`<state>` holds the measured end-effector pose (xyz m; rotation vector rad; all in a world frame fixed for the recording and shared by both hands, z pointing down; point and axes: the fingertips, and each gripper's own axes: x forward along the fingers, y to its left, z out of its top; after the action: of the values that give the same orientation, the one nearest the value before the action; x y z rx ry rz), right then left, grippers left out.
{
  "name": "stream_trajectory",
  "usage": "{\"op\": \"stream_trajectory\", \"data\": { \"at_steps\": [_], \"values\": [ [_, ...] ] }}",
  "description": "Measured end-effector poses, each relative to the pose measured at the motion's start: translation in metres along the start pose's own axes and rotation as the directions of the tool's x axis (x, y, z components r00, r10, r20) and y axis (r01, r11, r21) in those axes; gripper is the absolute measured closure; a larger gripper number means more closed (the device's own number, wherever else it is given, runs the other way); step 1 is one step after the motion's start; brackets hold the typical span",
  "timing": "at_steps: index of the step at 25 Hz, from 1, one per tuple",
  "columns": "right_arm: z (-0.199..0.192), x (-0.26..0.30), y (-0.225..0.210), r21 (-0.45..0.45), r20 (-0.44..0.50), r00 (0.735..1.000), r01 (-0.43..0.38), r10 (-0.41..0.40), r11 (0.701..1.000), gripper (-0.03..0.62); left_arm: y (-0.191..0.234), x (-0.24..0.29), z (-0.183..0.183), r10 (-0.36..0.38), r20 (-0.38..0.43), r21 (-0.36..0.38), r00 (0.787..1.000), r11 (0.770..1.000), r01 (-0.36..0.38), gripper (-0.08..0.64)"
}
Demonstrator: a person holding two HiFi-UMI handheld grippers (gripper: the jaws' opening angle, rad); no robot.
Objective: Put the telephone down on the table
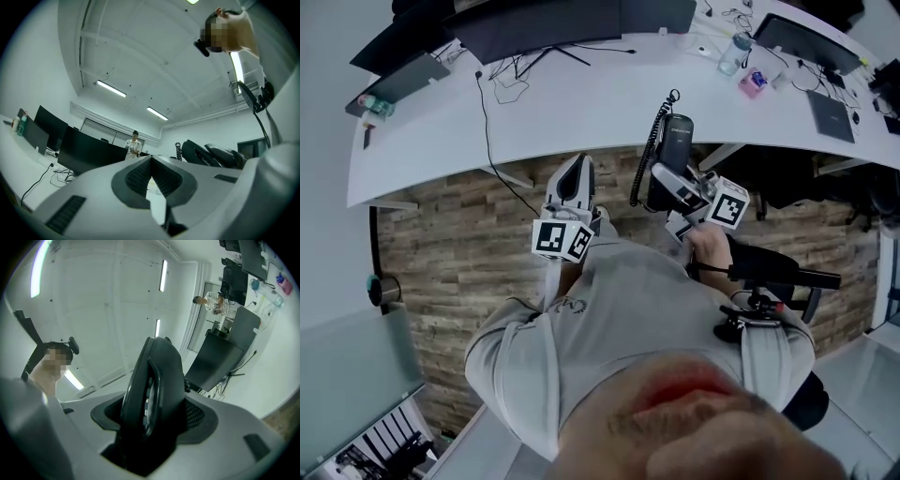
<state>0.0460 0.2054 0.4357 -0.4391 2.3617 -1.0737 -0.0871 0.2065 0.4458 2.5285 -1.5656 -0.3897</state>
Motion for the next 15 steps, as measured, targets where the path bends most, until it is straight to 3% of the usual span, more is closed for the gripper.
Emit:
{"op": "stream_trajectory", "data": {
  "at_steps": [8,15],
  "values": [
    [0.008,0.073,-0.011,-0.015,0.008,1.0,0.016,-0.016,1.0,0.287,0.058,0.05,0.02,-0.105,0.01,-0.032,0.994,0.994,0.105,0.558],
    [0.026,0.104,-0.021,-0.103,0.059,0.994,0.094,-0.088,0.99,0.287,0.08,0.093,0.023,-0.247,0.021,-0.072,0.969,0.966,0.248,0.557]
  ]
}}
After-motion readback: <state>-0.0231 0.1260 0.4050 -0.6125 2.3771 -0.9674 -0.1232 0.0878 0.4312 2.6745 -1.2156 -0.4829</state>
